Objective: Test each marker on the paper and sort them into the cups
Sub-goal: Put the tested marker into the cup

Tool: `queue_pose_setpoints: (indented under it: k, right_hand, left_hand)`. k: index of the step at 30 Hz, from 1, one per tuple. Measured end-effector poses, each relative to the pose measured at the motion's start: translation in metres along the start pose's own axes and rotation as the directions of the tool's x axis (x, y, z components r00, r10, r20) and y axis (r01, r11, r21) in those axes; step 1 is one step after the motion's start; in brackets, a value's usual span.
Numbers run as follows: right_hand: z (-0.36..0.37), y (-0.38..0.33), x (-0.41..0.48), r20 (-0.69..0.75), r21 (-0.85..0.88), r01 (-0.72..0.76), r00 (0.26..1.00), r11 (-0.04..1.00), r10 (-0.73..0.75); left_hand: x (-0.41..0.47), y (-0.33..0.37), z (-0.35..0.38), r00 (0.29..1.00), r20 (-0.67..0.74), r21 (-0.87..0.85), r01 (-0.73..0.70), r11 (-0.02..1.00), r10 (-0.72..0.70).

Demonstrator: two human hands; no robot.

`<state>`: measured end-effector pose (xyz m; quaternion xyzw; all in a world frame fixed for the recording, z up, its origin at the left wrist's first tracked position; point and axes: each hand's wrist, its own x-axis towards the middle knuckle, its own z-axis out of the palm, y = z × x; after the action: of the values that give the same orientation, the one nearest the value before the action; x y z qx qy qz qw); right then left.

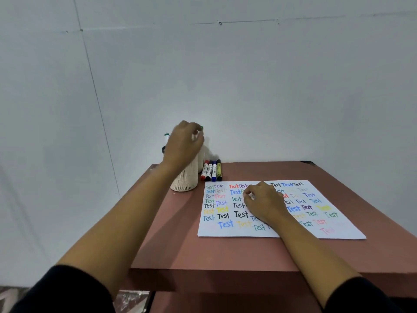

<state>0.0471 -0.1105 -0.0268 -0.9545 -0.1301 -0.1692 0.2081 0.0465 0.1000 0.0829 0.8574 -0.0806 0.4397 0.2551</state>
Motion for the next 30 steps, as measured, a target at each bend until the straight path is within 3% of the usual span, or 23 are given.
queue_pose_setpoints:
  k: [4, 8, 11, 17, 26, 30]
  right_hand:
    - [-0.001, -0.001, -0.001, 0.002, -0.012, 0.008, 1.000, 1.000, -0.008]
    - [-0.001, -0.002, -0.001, 0.014, -0.026, 0.012, 1.000, 1.000, -0.011]
    - [-0.001, -0.003, 0.000, 0.045, -0.072, 0.022, 0.999, 0.997, -0.019]
    - [-0.011, -0.009, 0.008, 0.179, -0.221, 0.125, 0.980, 0.967, -0.086]
    - [0.000, -0.036, 0.069, 0.166, 0.043, 0.087, 0.982, 0.995, -0.093]
    - [0.015, -0.043, 0.087, 0.213, 0.043, 0.077, 0.974, 0.996, -0.084]
  left_hand:
    - [-0.046, 0.002, 0.024, 0.983, 0.169, -0.004, -0.066, 0.998, 0.065]
    - [-0.079, -0.010, 0.048, 0.912, 0.411, 0.054, 0.002, 0.999, -0.024]
    - [-0.089, -0.015, 0.056, 0.862, 0.504, 0.091, 0.015, 0.996, -0.059]
    - [-0.093, -0.019, 0.060, 0.857, 0.512, 0.101, 0.007, 0.995, -0.058]
    - [-0.094, -0.022, 0.064, 0.873, 0.486, 0.074, 0.004, 0.997, -0.040]
    - [-0.093, -0.024, 0.064, 0.872, 0.487, 0.060, 0.020, 0.998, -0.047]
